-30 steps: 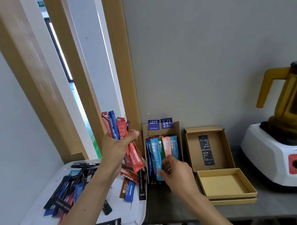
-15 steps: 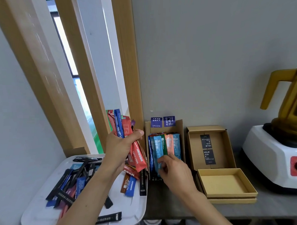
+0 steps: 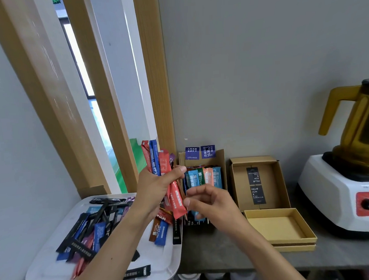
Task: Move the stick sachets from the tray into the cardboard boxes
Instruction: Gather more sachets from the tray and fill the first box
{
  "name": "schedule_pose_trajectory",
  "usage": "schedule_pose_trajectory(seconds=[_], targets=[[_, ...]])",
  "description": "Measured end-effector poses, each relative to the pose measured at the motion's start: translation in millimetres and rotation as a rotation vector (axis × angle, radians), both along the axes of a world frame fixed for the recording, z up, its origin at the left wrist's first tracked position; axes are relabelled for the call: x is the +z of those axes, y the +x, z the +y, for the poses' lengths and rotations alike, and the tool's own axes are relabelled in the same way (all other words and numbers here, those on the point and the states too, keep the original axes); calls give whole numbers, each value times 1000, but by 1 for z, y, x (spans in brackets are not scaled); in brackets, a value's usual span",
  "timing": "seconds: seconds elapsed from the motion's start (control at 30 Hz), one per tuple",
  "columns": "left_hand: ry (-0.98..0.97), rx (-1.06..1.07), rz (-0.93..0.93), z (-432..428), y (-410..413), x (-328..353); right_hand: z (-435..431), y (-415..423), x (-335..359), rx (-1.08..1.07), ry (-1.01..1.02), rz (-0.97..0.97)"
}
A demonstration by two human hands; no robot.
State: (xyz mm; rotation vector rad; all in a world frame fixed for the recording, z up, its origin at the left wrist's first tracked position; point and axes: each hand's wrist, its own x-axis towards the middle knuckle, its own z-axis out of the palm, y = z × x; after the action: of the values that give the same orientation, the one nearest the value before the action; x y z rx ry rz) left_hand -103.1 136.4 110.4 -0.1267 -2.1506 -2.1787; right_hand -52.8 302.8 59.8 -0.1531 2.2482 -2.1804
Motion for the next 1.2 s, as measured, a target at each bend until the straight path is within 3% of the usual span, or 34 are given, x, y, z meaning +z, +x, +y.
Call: schedule_pose_trajectory(seconds=[0.23, 0.4, 0.57, 0.67, 0.87, 1.0, 1.2], targets=[[-14, -27, -18, -2, 1, 5, 7, 2, 3, 52, -18, -67], [-30, 0, -6, -11, -4, 3, 16, 2, 0, 45, -188, -166], [-56, 35, -2, -12, -6, -2, 22, -6, -3, -67, -489, -221], [-48, 57, -4, -13, -5, -5, 28, -6, 0, -97, -649, -172], [-74, 68, -32, -16, -5, -13, 27, -7, 5, -199, -659, 17], [-107, 54, -53, -18, -7, -9, 26, -5, 5, -122, -632, 131], [-122, 20, -79, -20, -9, -5, 31, -9, 1, -34, -617, 150]])
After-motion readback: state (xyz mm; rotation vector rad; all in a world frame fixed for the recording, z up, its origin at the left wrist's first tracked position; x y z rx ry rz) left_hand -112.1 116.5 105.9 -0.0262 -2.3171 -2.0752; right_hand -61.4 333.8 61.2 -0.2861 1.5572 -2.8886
